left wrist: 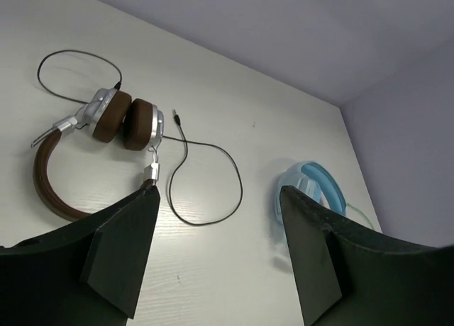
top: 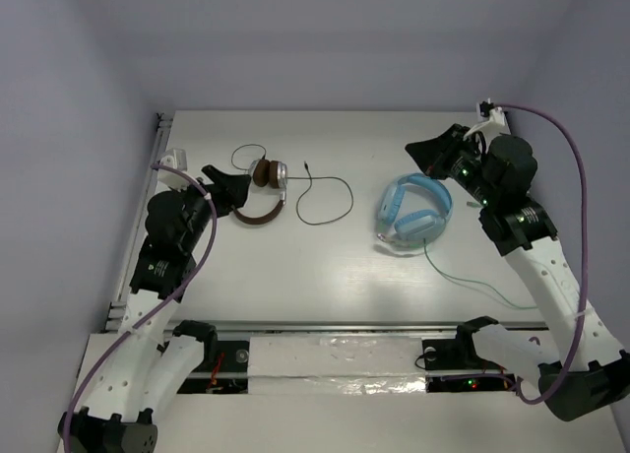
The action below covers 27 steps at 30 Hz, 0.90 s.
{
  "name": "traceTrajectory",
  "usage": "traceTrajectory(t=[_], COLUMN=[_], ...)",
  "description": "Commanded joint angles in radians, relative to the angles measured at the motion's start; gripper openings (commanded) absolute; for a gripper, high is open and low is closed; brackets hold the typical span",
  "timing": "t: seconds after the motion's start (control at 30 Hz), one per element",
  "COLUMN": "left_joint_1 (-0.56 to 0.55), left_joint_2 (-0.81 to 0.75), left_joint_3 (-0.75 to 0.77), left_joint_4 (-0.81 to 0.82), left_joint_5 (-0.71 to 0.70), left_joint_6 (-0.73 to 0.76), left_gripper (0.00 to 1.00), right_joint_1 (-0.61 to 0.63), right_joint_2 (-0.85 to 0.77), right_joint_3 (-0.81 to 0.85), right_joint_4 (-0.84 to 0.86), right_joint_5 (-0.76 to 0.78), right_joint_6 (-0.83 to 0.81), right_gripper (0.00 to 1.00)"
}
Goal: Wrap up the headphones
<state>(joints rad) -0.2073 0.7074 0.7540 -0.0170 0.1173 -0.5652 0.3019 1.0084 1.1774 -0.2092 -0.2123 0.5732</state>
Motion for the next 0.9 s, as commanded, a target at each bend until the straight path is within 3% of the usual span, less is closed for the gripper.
traceTrajectory(t=[0.0,0.03,0.1,0.13,0.2,0.3,0.47,0.6,0.63,0.7,0.73,0.77,0.83,0.87], left_joint_1=[0.003,0.003,0.003,0.003,0.003,-0.065,-0.175,-0.222,-0.222,-0.222,-0.222,-0.222,-0.222,-0.222], left_joint_2=[0.033,0.033,0.043,0.044,0.073,0.161,0.3,0.365,0.388,0.412,0.423,0.441,0.463,0.495], left_joint_3=[0.044,0.044,0.028,0.013,0.001,0.008,0.001,-0.03,-0.042,-0.073,-0.084,-0.099,-0.099,-0.084], left_joint_4=[-0.042,-0.043,-0.043,-0.029,-0.018,-0.056,-0.133,-0.205,-0.208,-0.202,-0.195,-0.186,-0.147,-0.14], left_joint_5=[-0.085,-0.103,-0.116,-0.143,-0.142,-0.217,-0.481,-0.596,-0.596,-0.594,-0.599,-0.6,-0.607,-0.607], left_joint_6=[-0.065,-0.065,-0.122,-0.136,-0.163,-0.197,-0.314,-0.419,-0.439,-0.495,-0.508,-0.525,-0.535,-0.539], left_gripper=[0.55,0.55,0.33,0.14,0.0,0.0,0.0,0.0,0.04,0.21,0.43,0.53,0.68,0.69], right_joint_1=[-0.003,-0.003,-0.003,-0.003,0.023,0.061,0.17,0.203,0.212,0.221,0.221,0.221,0.241,0.241], right_joint_2=[-0.024,-0.024,-0.039,-0.037,-0.028,-0.005,0.056,0.07,0.081,0.087,0.09,0.091,0.093,0.093], right_joint_3=[-0.047,-0.068,-0.11,-0.12,-0.16,-0.2,-0.232,-0.265,-0.272,-0.282,-0.286,-0.297,-0.303,-0.309], right_joint_4=[0.051,0.068,0.102,0.106,0.119,0.131,0.162,0.197,0.198,0.197,0.233,0.241,0.249,0.249], right_joint_5=[-0.004,-0.004,-0.002,-0.002,0.002,0.066,0.161,0.154,0.148,0.122,0.11,0.082,0.065,0.056], right_joint_6=[0.013,0.016,0.017,0.02,0.019,0.007,0.01,0.01,0.005,0.002,0.002,0.004,0.004,0.001], right_gripper=[0.0,0.0,0.0,0.0,0.0,0.0,0.0,0.0,0.02,0.06,0.14,0.19,0.29,0.32])
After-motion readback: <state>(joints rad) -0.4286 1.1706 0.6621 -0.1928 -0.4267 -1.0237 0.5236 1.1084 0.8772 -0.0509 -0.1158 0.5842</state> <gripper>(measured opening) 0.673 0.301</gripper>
